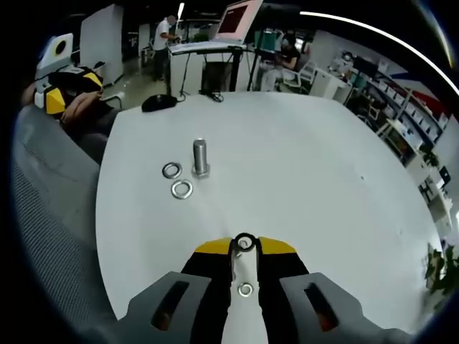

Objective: Place the washer onto the threaded stud by aligning its center hole with the stud, sliding it down to the base, and recovering from edge contact or off-axis alignment until the washer reaches the visible bottom stop.

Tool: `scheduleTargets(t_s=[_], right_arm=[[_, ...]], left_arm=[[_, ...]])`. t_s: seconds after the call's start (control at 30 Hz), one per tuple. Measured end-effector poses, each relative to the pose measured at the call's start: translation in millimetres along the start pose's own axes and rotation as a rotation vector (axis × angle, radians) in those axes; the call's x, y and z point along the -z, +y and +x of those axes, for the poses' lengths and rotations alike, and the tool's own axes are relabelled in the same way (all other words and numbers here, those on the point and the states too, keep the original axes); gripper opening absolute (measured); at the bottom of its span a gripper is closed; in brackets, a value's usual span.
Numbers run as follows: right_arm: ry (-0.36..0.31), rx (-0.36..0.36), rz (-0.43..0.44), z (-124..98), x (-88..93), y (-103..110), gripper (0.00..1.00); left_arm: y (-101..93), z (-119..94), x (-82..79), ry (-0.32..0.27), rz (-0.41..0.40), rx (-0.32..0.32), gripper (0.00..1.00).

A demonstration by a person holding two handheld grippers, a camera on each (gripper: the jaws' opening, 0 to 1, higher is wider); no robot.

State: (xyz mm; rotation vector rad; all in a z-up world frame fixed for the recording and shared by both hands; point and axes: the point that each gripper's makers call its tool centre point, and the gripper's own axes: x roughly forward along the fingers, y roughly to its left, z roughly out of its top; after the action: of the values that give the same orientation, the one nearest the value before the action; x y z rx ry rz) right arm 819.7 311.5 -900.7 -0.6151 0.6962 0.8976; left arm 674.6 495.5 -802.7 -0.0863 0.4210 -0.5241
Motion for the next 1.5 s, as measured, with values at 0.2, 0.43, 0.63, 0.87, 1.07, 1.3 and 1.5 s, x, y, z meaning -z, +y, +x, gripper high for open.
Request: scheduleTargets(t_s=[0.2,0.43,0.63,0.87,1.07,1.3,1.5], right_arm=[[0.019,-0.01,-0.013,3.5,1.9,3.2,0.14],[0.056,-0.007,-0.027,7.5,6.0,0.1,0.13],[0.067,-0.02,-0.027,9.6,7.6,2.0,0.13],[0.076,-0.024,-0.024,11.7,6.6,1.2,0.13],[0.122,-0.051,-0.017,12.6,6.1,-0.5,0.13],[0.157,-0.076,-0.032,13.6,6.6,-2.3,0.13],[0.167,-0.09,-0.027,16.9,3.5,-2.0,0.13]], left_arm=[[-0.2,0.1,0.6,0.003,0.001,0.002,0.39],[-0.3,0.2,1.1,0.006,0.0,0.003,0.39],[-0.3,0.1,1.6,0.008,-0.002,0.003,0.39],[-0.2,0.5,2.5,0.011,-0.003,0.003,0.39],[-0.2,0.7,2.8,0.013,-0.004,0.004,0.39],[-0.1,0.9,2.6,0.012,-0.007,0.003,0.39],[-0.3,1.1,2.9,0.014,-0.007,0.005,0.39]])
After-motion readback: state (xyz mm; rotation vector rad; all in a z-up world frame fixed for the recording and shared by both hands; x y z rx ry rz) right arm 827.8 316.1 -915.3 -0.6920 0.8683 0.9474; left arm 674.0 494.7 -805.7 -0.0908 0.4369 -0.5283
